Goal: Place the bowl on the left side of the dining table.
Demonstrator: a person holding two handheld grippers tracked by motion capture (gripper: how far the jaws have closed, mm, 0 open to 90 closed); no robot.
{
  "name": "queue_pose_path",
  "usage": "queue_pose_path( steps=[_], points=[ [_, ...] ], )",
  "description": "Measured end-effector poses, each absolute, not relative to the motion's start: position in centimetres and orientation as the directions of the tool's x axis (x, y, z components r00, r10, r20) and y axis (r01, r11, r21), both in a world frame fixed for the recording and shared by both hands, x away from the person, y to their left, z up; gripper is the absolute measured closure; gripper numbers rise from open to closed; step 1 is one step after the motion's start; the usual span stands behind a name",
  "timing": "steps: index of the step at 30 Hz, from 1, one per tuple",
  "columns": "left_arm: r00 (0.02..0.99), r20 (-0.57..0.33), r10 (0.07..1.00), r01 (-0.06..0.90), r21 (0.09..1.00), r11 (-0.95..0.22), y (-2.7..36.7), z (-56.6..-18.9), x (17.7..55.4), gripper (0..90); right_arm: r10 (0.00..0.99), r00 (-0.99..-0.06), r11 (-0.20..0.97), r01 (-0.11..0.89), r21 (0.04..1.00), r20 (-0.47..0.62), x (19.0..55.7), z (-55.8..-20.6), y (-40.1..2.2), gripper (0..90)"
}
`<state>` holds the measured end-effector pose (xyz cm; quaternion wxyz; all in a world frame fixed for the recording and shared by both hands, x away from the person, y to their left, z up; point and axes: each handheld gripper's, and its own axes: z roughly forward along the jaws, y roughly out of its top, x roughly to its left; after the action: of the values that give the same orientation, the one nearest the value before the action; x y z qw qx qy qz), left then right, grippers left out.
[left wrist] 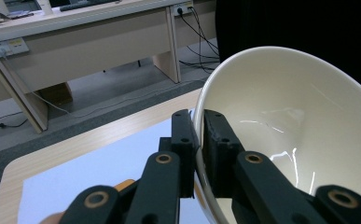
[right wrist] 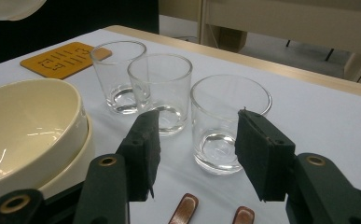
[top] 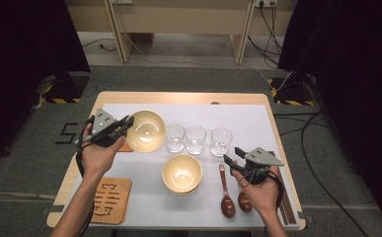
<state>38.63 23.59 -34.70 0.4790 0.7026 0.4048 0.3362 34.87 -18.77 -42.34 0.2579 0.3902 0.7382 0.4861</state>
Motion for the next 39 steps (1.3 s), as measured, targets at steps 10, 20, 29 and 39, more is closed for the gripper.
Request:
queue_pose_path(
  steps=[10, 20, 29, 39],
  points=[
    [0.418, 0.081, 0.905, 0.248, 0.948, -0.2, 24.5, -34.5, 39.1, 82.5, 0.826, -0.564, 0.226, 0.329, 0.917, -0.001, 34.8, -42.4, -18.8, 50.4],
    [0.38, 0.089, 0.921, 0.256, 0.946, -0.197, 25.6, -34.4, 39.9, 82.5, 0.826, -0.563, 0.225, 0.332, 0.916, 0.001, 34.8, -42.4, -18.8, 50.5],
    [0.364, 0.089, 0.927, 0.26, 0.946, -0.193, 26.2, -34.3, 40.3, 82.6, 0.826, -0.563, 0.223, 0.331, 0.917, 0.002, 34.9, -42.5, -18.8, 50.5],
    [0.346, 0.086, 0.934, 0.265, 0.946, -0.185, 27.1, -34.4, 41.0, 82.6, 0.824, -0.566, 0.226, 0.333, 0.916, 0.002, 34.9, -42.6, -18.7, 50.5]
  ],
)
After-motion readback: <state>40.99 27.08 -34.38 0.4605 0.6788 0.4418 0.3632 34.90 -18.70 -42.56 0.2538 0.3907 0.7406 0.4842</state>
